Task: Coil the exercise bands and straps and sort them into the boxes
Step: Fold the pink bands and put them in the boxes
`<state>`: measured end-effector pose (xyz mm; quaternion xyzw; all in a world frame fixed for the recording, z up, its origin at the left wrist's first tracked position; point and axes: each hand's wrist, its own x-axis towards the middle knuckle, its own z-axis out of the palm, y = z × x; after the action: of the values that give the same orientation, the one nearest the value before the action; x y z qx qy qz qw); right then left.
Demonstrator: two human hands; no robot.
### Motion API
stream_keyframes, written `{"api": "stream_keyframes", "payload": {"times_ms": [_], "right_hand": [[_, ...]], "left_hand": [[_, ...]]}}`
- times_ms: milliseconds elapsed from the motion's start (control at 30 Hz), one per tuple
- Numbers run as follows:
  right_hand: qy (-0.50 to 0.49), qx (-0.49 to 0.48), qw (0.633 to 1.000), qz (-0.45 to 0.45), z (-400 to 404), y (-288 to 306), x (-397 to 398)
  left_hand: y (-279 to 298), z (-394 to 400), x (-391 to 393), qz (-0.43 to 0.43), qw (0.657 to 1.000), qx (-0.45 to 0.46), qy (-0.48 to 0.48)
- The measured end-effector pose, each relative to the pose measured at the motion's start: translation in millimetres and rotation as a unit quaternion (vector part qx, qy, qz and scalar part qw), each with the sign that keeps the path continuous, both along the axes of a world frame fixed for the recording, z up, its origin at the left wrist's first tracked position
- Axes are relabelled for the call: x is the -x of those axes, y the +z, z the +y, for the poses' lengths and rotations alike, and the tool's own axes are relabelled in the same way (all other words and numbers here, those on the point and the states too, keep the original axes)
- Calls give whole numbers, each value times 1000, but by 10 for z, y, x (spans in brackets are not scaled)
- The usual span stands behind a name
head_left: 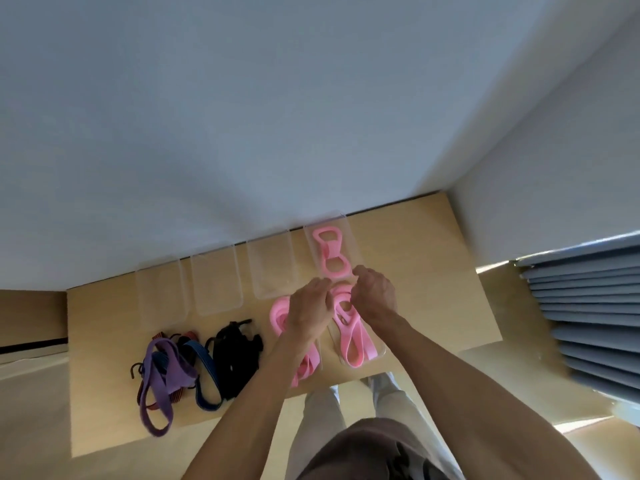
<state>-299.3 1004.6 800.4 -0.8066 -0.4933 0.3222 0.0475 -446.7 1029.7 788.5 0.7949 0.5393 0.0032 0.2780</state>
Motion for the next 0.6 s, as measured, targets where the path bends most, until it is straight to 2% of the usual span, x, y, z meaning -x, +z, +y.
{"api": "stream_keyframes", "payload": {"times_ms": [100,200,433,533,600], "right_hand": [[-45,67,996,23,-284,-78,-57],[-77,105,990,46,-460,-235,-90],[-159,77,981,86,-538,-518,74],[-197,48,973,111,-538,-523,103],[-201,7,970,136,-530,-461,110]], "left_hand": [[-102,-232,-61,34,997,61,19],[-284,-293,-176,29,992,102,68],[-604,-378,-301,55,985,79,140],[-589,-424,-281,-7,981,72,181],[-483,-468,-279,-104,959,118,235]]}}
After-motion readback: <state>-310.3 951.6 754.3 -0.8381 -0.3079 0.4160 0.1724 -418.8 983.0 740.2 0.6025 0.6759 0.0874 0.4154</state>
